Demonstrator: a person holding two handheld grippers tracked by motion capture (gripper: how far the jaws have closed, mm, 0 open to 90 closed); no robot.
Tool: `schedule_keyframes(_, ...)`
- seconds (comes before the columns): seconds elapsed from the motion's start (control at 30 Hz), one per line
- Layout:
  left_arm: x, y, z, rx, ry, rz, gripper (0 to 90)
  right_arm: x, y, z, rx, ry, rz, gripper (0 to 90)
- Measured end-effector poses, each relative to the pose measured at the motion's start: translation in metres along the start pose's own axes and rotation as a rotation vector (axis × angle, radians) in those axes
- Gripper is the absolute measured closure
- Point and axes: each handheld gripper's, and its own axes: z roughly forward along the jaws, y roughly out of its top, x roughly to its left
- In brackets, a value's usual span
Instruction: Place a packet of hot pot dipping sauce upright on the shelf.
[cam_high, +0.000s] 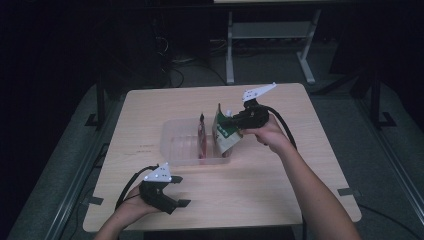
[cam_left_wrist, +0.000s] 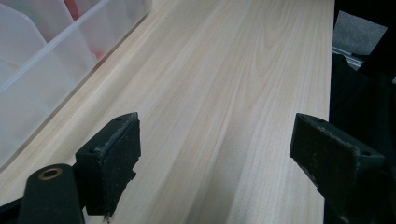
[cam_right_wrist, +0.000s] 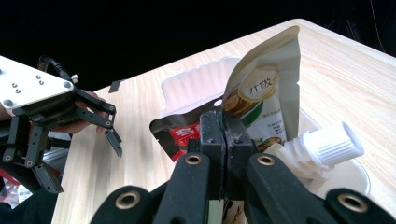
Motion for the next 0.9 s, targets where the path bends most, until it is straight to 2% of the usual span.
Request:
schedule_keyframes(0.13, 0.0, 0.0, 0.0, 0.006, -0.001, 0.009, 16.1, 0.001, 0.001, 0.0, -0.008, -0.006, -0.004, 87.1)
schedule_keyframes(0.27, 0.0, 0.0, 0.0, 0.006, -0.002, 0.009, 16.1, 0.003, 0.001, -0.003, -0.012, -0.026, -0.016, 80.2)
schedule_keyframes(0.47, 0.0, 0.0, 0.0, 0.006, -0.002, 0.005, 16.1, 0.008, 0.005, -0.012, -0.062, -0.038, -0.043, 74.9)
schedule_keyframes(0.63, 0.001, 0.001, -0.001, 0.003, 0.006, -0.001, 16.1, 0.012, 0.005, -0.021, -0.068, -0.061, -0.044, 68.1)
schedule_keyframes(0.7, 0.003, 0.001, -0.003, 0.004, 0.013, 0.01, 16.1, 0.013, 0.004, -0.025, -0.075, -0.066, -0.04, 64.1)
schedule_keyframes(0.77, 0.003, 0.001, -0.003, -0.003, 0.014, -0.001, 16.1, 0.014, 0.004, -0.027, -0.073, -0.068, -0.036, 62.3)
schedule_keyframes(0.8, 0.004, 0.002, -0.004, -0.006, 0.017, -0.006, 16.1, 0.016, 0.004, -0.031, -0.074, -0.084, -0.032, 54.9)
schedule_keyframes(0.9, 0.005, 0.002, -0.004, -0.016, 0.017, -0.016, 16.1, 0.021, 0.003, -0.037, -0.063, -0.119, -0.034, 47.0)
